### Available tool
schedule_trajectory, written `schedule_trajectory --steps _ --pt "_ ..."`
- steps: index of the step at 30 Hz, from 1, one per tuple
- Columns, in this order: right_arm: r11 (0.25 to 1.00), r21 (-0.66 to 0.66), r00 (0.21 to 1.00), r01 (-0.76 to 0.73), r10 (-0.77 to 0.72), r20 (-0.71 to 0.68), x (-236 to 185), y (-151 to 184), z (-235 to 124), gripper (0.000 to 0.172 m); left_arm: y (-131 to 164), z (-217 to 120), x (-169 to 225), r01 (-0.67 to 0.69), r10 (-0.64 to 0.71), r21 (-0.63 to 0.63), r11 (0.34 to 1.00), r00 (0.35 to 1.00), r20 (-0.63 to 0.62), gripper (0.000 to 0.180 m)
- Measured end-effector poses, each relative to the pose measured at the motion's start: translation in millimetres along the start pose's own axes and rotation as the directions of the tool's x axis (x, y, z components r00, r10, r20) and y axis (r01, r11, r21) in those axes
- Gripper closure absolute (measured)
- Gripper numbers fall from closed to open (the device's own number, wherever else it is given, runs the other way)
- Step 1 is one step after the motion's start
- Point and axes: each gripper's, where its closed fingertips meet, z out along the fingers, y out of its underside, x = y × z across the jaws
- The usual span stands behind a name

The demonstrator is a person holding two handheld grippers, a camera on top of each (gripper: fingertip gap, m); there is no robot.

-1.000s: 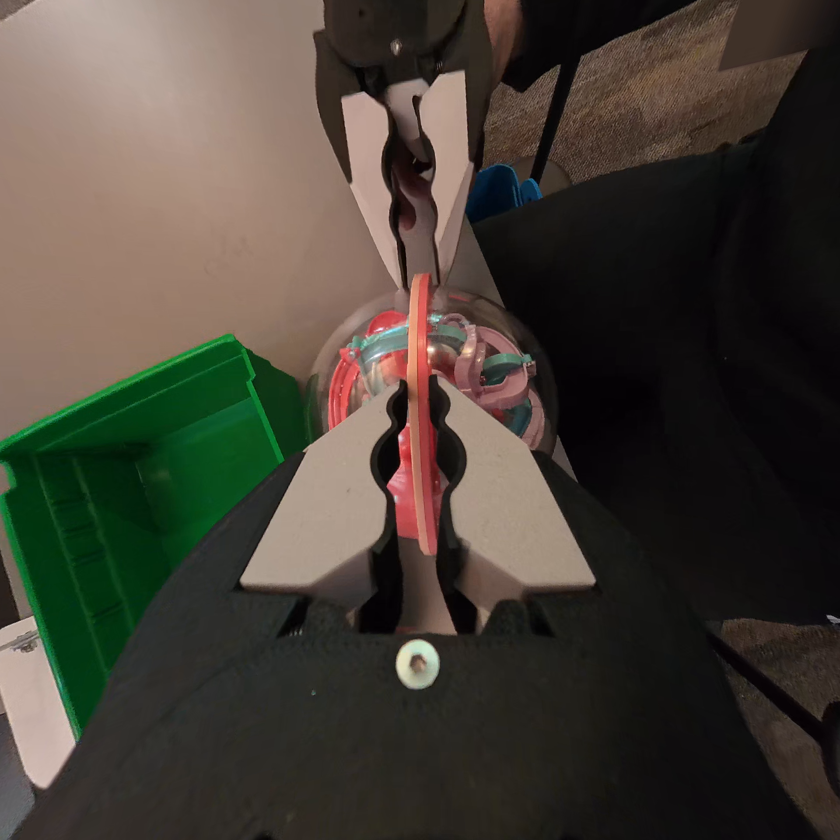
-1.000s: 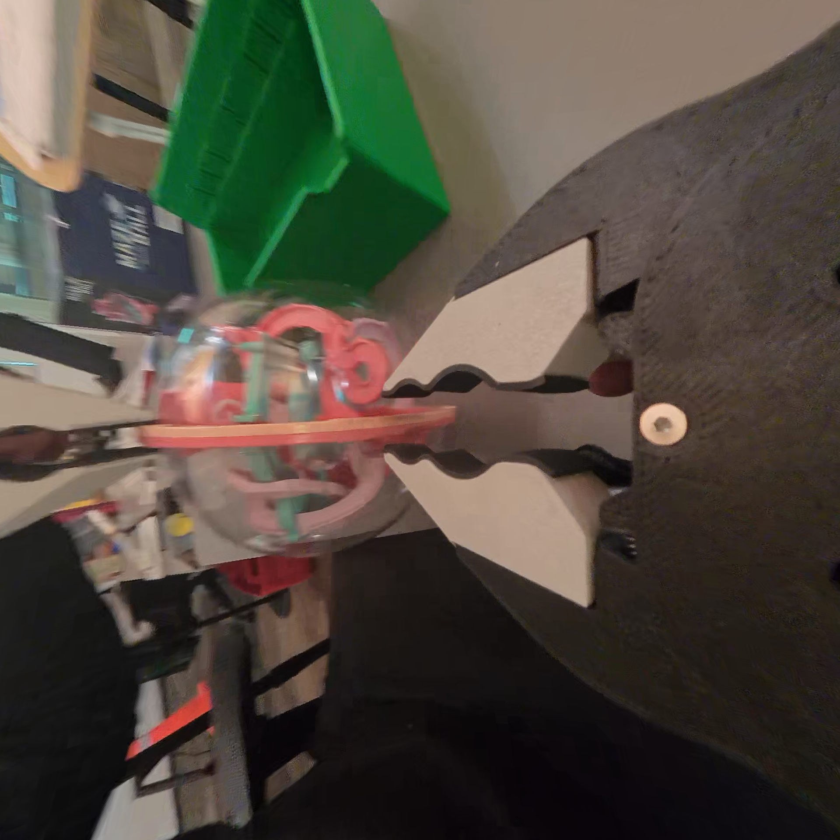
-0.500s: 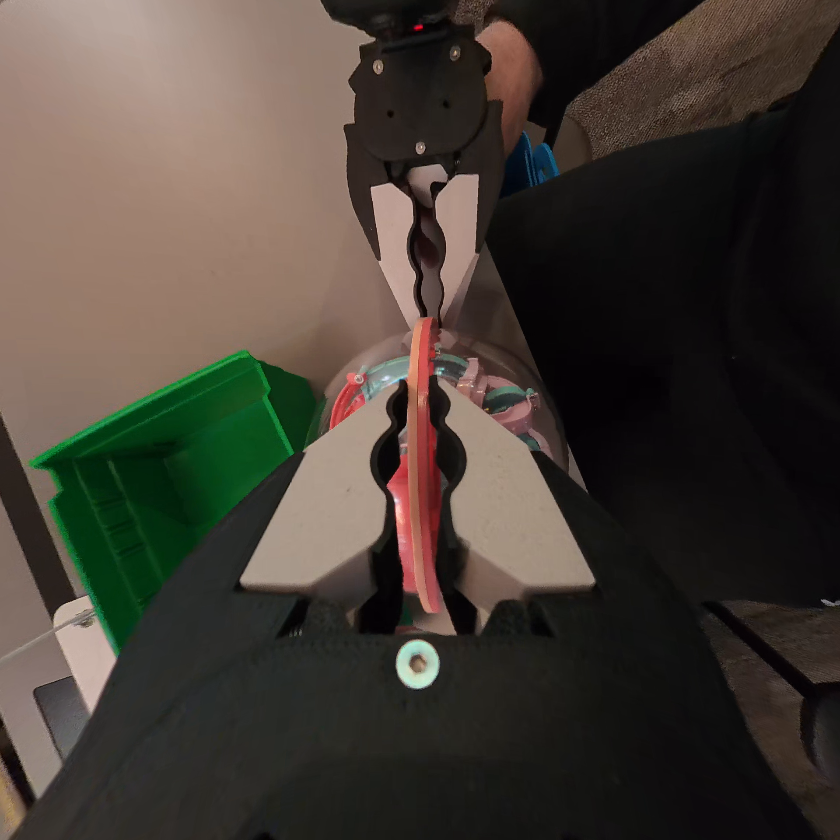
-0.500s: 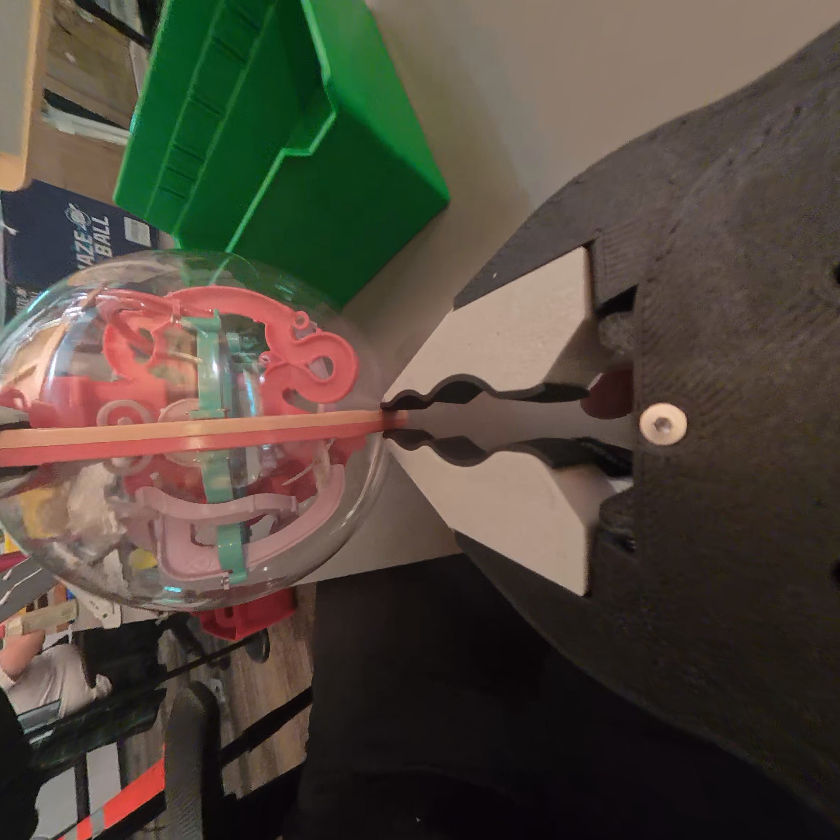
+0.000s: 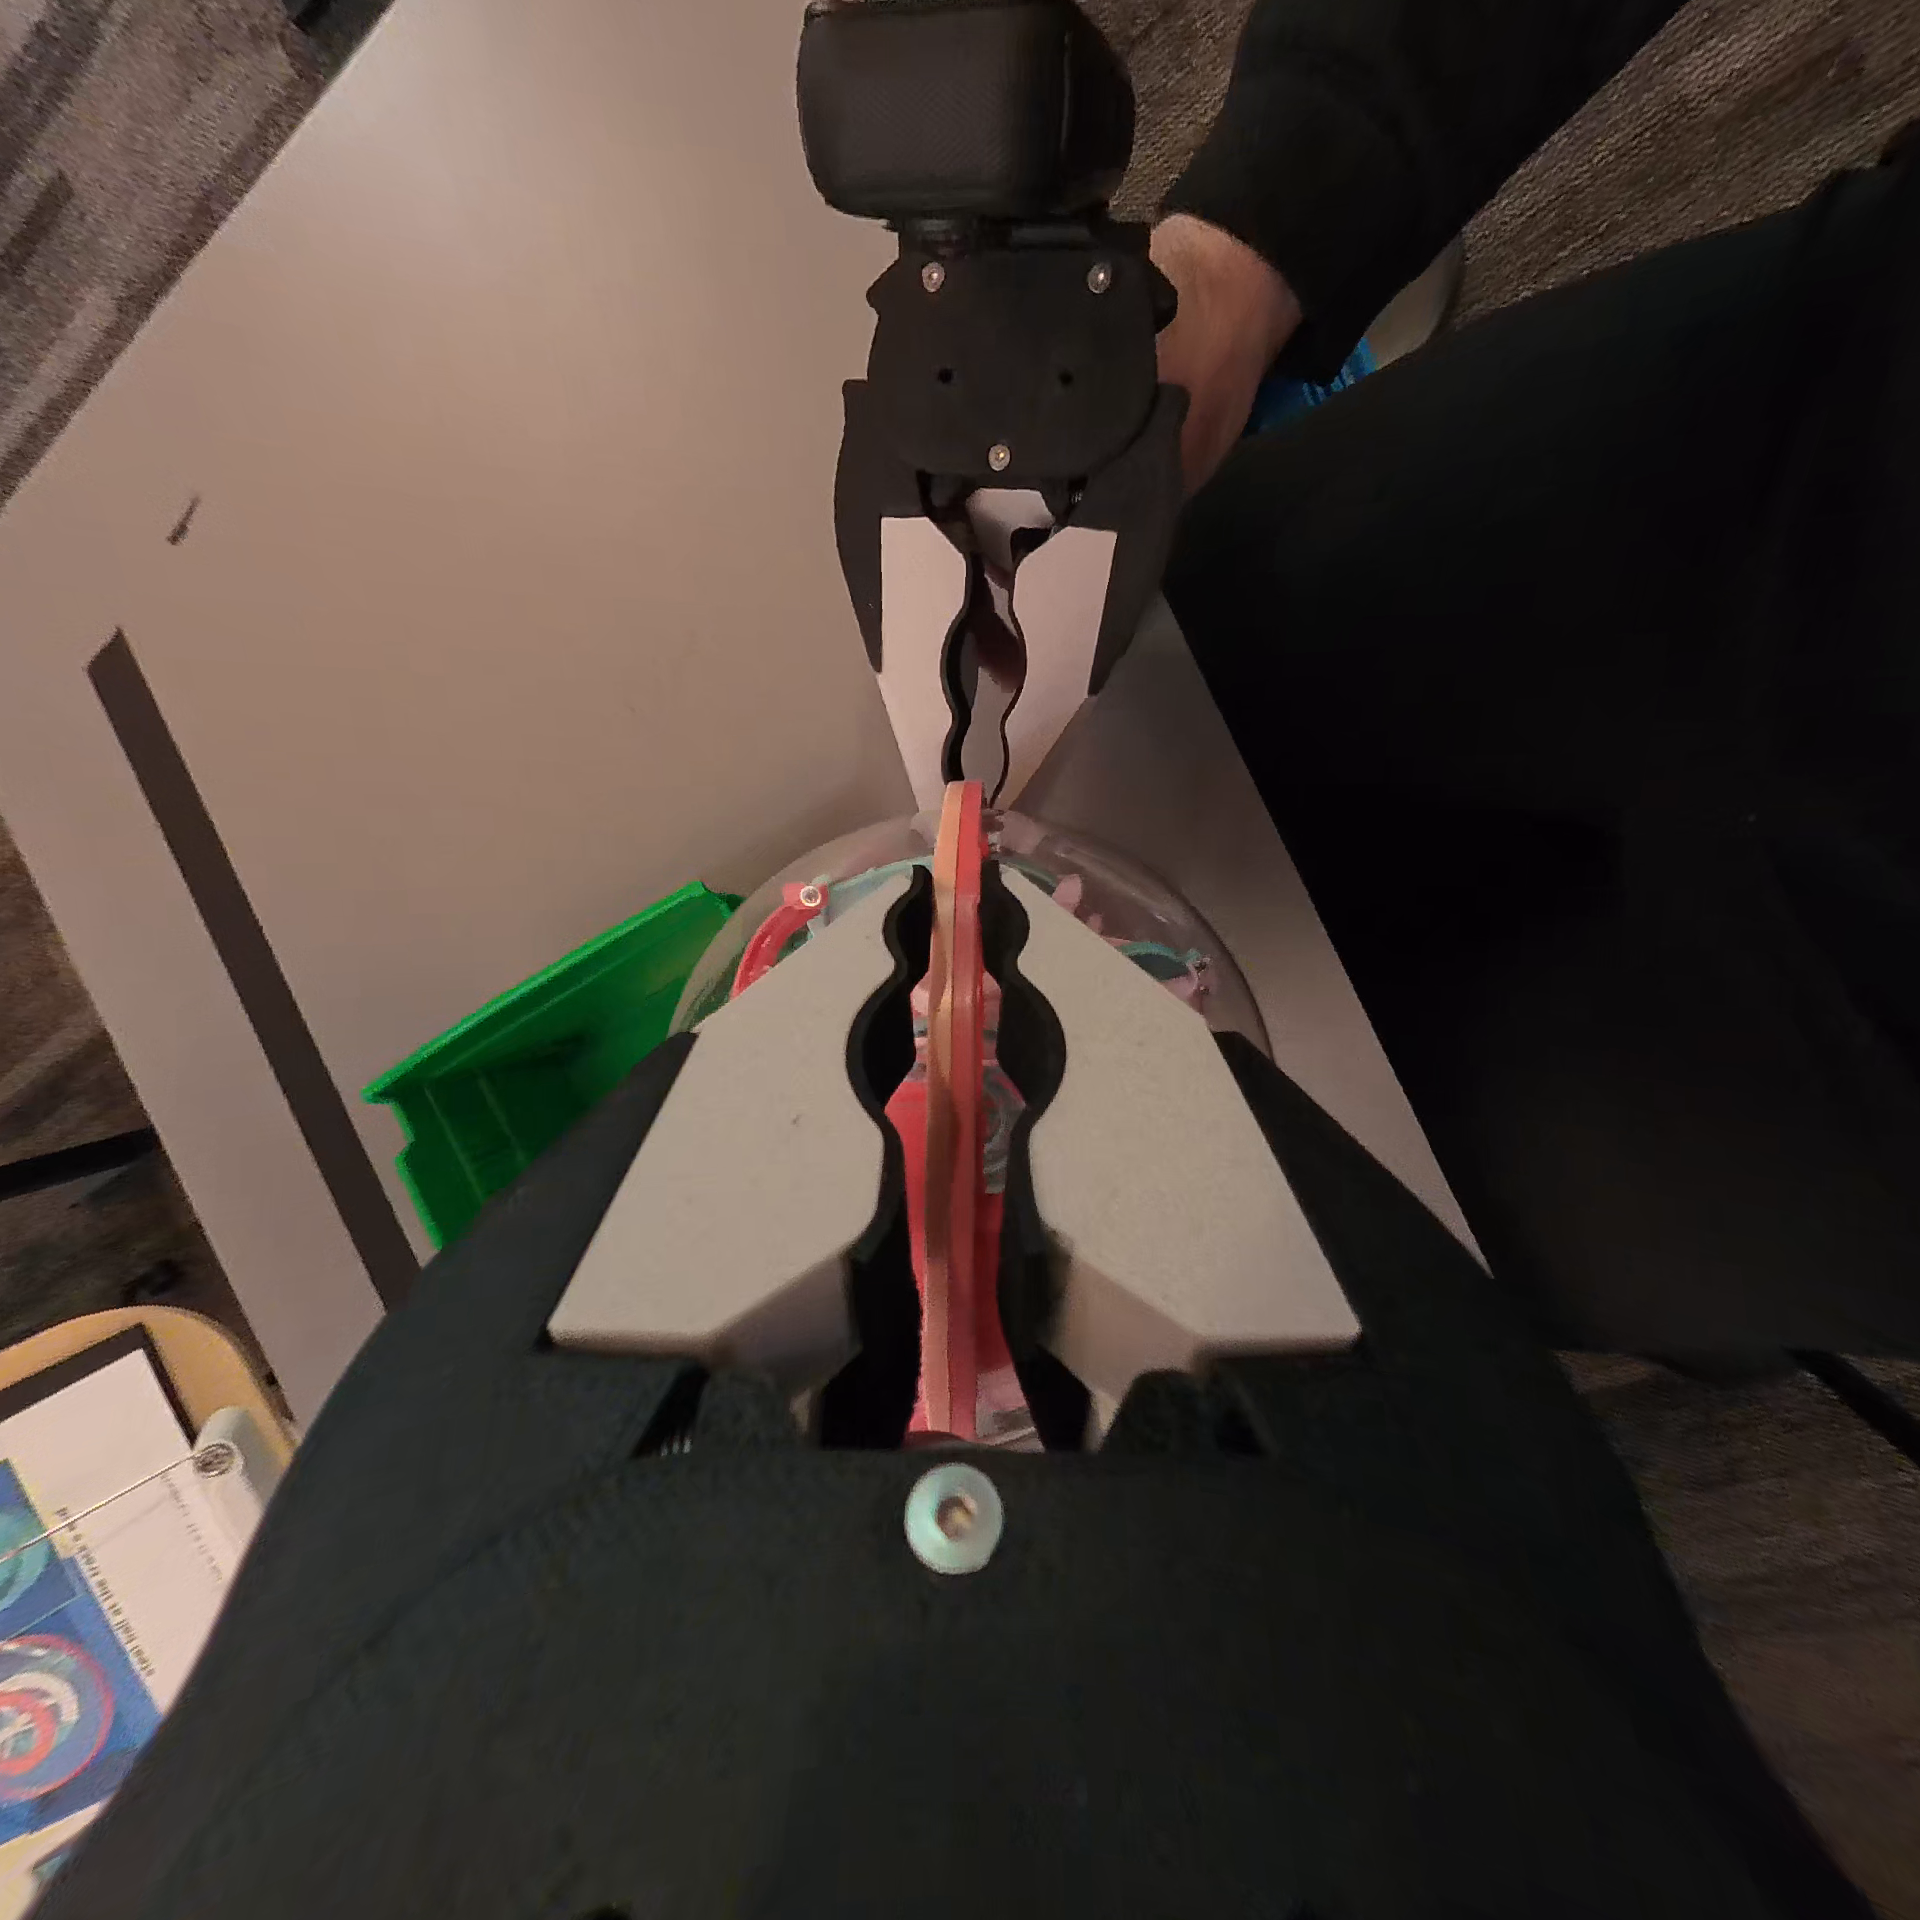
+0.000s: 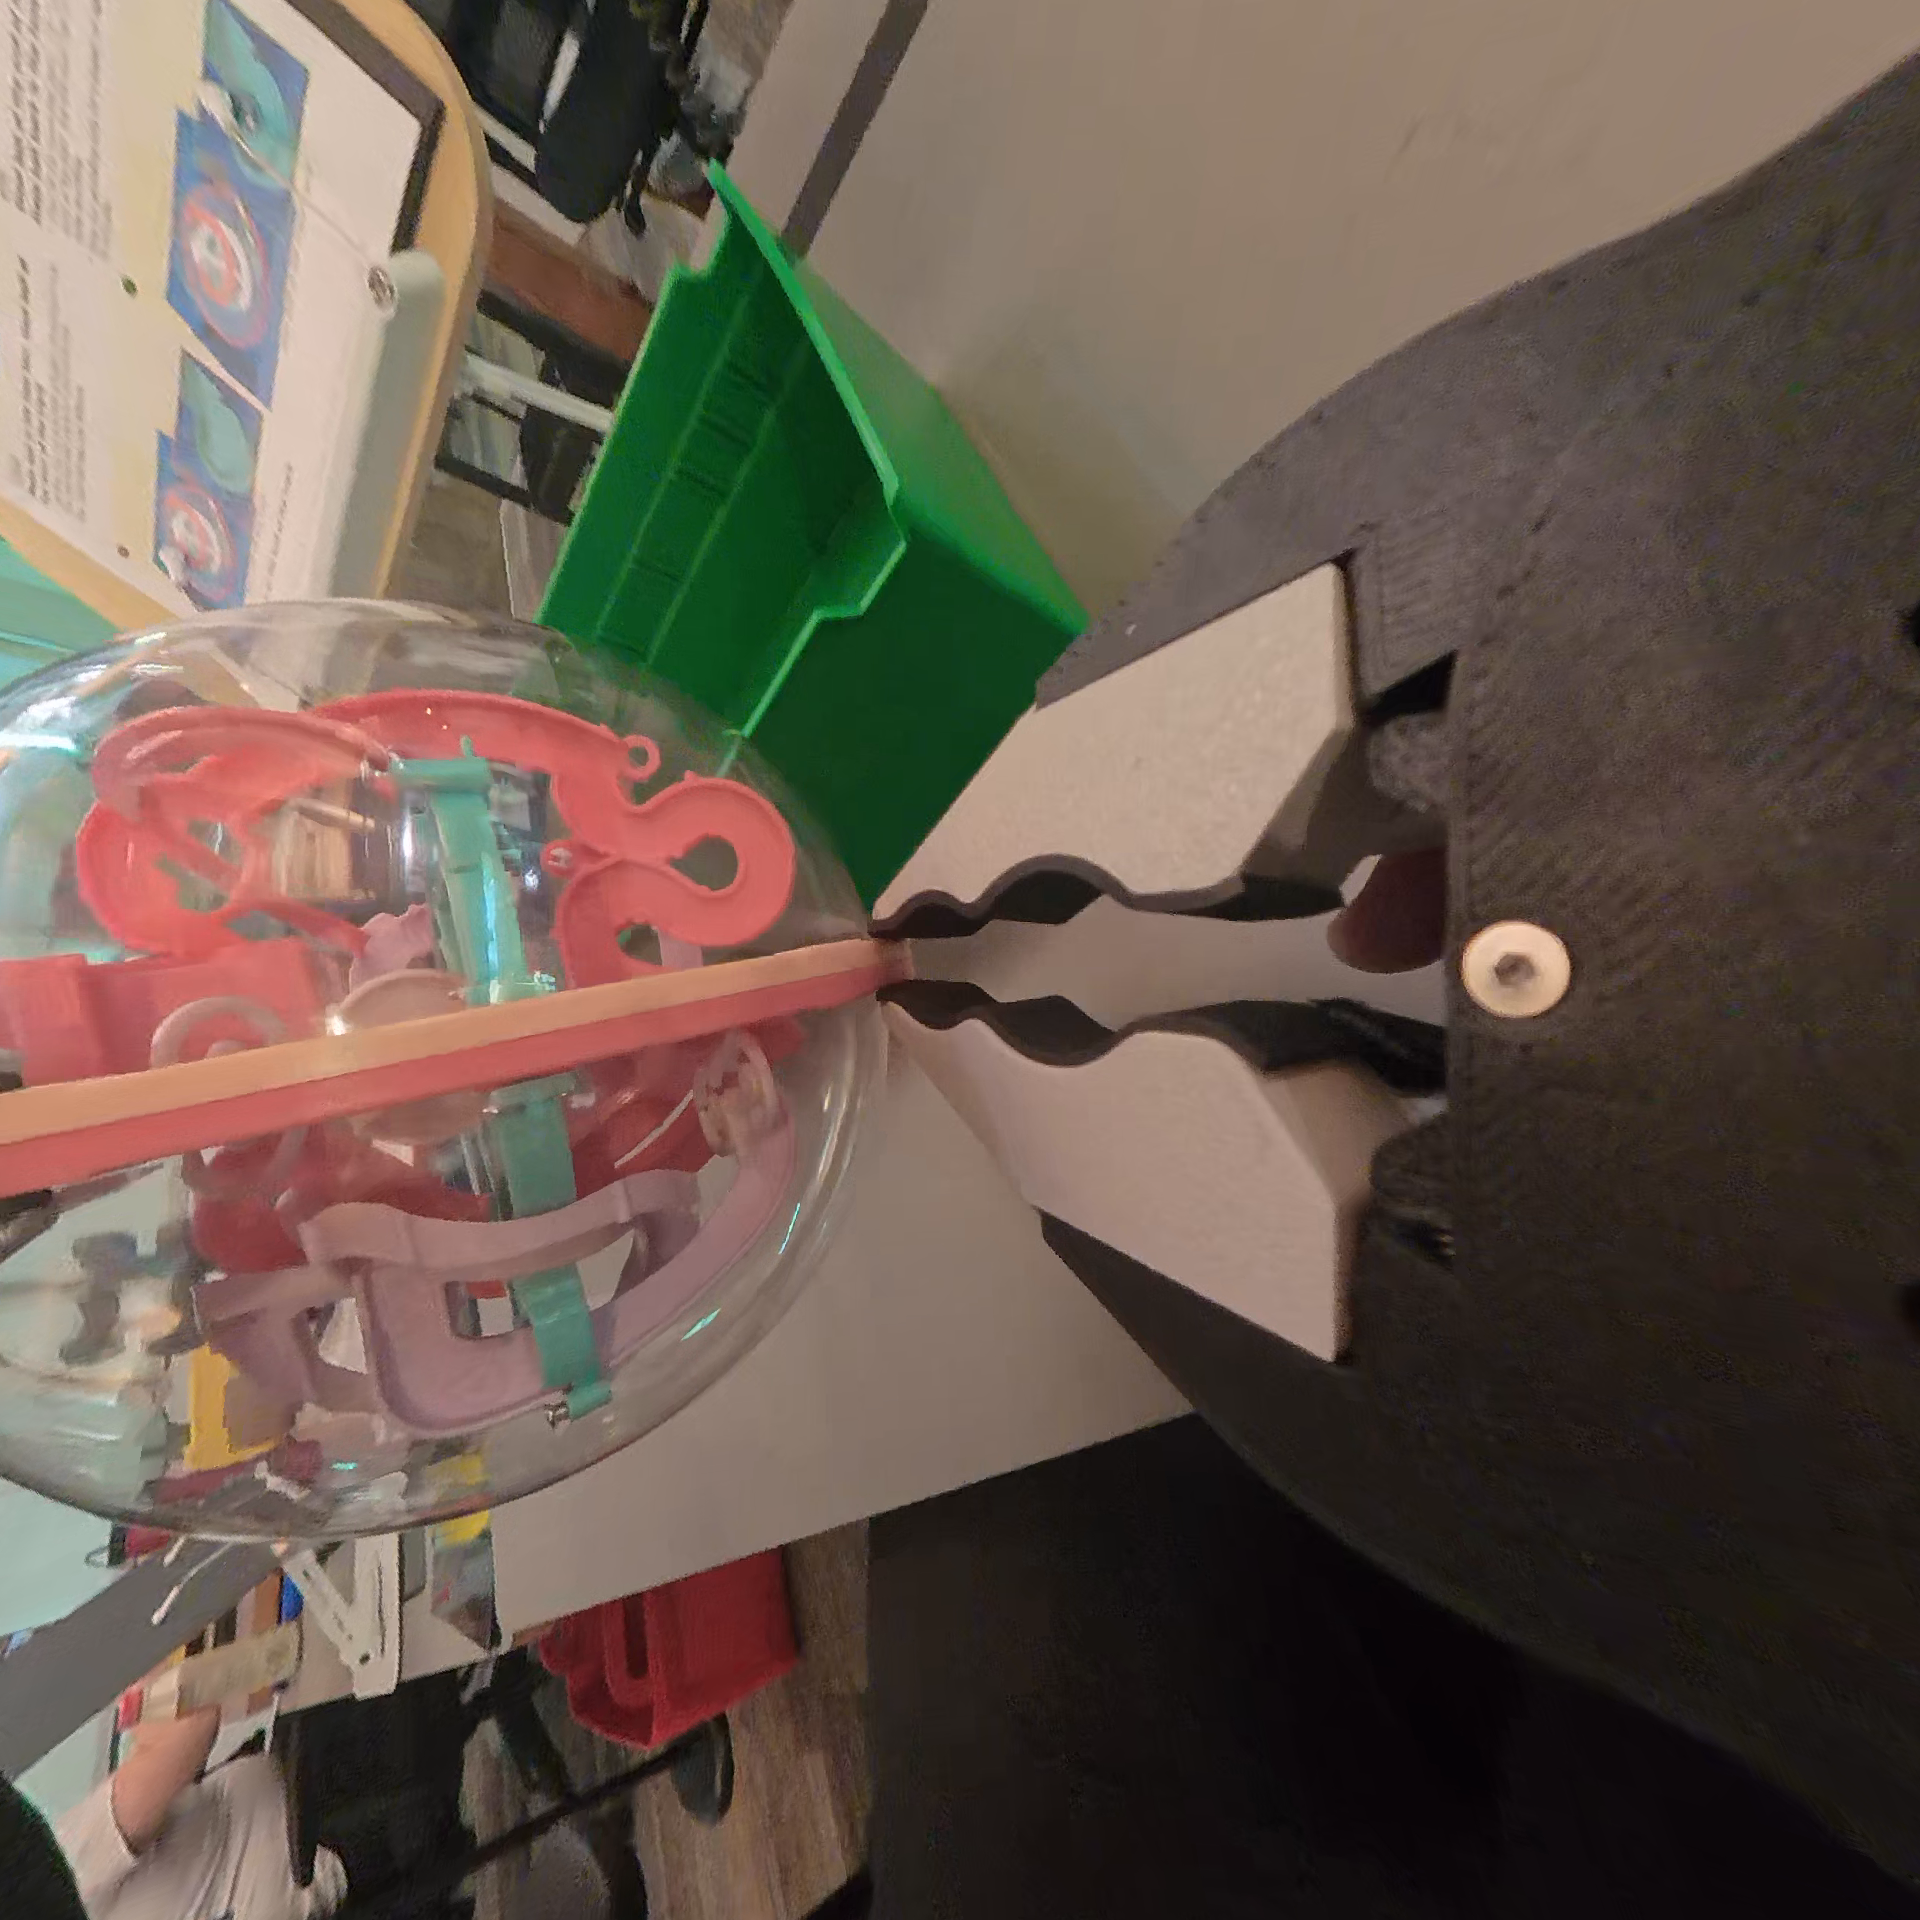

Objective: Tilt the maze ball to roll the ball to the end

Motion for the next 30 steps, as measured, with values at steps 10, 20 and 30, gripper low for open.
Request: schedule_trajectory --steps 10,20,30 --pt "0.999 0.033 0.994 0.030 -0.027 -0.105 14.3 -16.8 -6.4 0.166 -16.7 -7.3 -6.5 -0.075 0.077 -0.028 0.997 0.995 0.063 0.173" --pt "0.997 0.064 0.985 0.054 -0.043 -0.165 28.5 -34.4 -19.8 0.166 -30.6 -18.5 -15.5 -0.116 0.115 0.000 0.993 0.984 0.138 0.173" --pt "0.988 0.089 0.960 0.123 -0.096 -0.264 51.8 -66.6 -46.0 0.167 -50.2 -39.7 -26.1 -0.214 0.176 0.099 0.972 0.937 0.301 0.173"
